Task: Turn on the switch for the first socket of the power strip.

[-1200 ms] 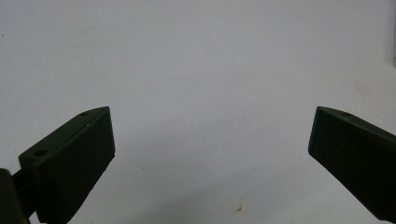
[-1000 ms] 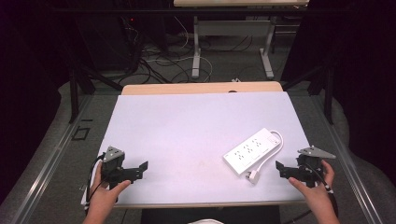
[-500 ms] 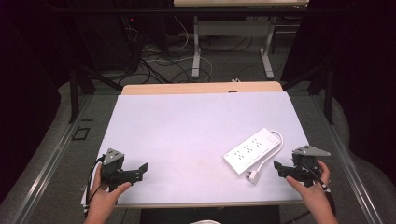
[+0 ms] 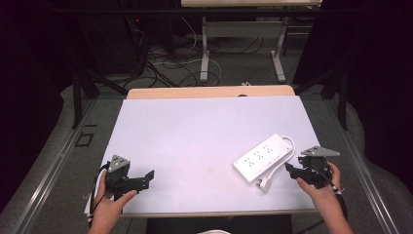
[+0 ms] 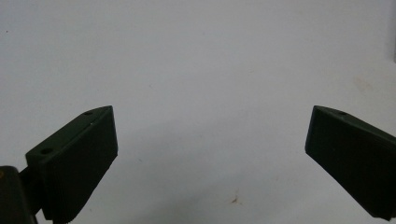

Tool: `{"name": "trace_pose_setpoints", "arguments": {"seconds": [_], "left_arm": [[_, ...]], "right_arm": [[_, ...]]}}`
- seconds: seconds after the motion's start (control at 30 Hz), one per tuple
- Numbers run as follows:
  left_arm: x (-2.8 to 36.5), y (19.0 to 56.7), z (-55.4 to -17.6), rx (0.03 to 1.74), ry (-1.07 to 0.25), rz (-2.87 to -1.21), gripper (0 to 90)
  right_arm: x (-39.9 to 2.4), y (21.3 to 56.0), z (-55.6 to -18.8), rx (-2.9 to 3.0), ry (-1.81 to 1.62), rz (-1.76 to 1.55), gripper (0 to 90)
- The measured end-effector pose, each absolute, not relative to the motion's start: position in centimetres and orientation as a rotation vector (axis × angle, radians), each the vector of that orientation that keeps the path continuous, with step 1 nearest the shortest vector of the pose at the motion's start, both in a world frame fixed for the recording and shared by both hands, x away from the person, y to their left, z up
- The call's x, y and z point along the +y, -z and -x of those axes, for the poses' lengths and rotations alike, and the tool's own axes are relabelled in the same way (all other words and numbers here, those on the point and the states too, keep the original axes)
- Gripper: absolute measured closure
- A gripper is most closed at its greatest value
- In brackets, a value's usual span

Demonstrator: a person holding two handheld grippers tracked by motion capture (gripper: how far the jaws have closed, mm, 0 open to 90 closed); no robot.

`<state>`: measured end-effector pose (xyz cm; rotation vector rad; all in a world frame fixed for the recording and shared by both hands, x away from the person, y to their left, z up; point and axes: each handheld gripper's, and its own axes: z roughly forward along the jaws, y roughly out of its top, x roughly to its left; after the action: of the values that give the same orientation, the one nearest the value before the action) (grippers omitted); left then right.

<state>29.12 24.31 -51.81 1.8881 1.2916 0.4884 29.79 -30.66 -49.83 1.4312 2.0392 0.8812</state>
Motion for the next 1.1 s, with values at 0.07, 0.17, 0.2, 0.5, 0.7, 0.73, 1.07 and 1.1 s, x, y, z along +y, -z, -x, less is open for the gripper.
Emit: {"name": "trace_pose_setpoints", "arguments": {"seconds": [0.07,0.17,0.2,0.5,0.7,0.73,1.07,1.1], "left_arm": [[24.3,51.8,-29.1,1.293,-0.488,-1.885,2.3],[24.3,51.8,-29.1,1.293,-0.487,-1.886,2.4],[24.3,51.8,-29.1,1.294,-0.488,-1.886,2.4],[24.2,51.9,-29.2,1.297,-0.479,-1.89,2.7],[24.2,51.9,-29.1,1.296,-0.479,-1.893,3.0],[24.2,51.9,-29.1,1.296,-0.479,-1.893,3.0],[24.2,52.0,-29.2,1.298,-0.482,-1.894,3.1],[24.2,52.0,-29.2,1.298,-0.481,-1.895,3.1]], "right_arm": [[-30.7,49.6,-30.1,2.051,-0.894,-1.424,48.7],[-30.6,49.5,-30.3,2.056,-0.888,-1.429,48.9],[-30.6,49.5,-30.3,2.056,-0.888,-1.429,48.9],[-30.3,49.0,-31.3,2.111,-0.888,-1.424,52.1],[-29.8,48.9,-32.3,2.16,-0.87,-1.433,54.4],[-29.7,49.0,-32.4,2.169,-0.872,-1.435,54.7],[-29.2,49.0,-33.3,2.217,-0.837,-1.425,58.5],[-29.2,49.0,-33.4,2.221,-0.833,-1.421,58.5]]}}
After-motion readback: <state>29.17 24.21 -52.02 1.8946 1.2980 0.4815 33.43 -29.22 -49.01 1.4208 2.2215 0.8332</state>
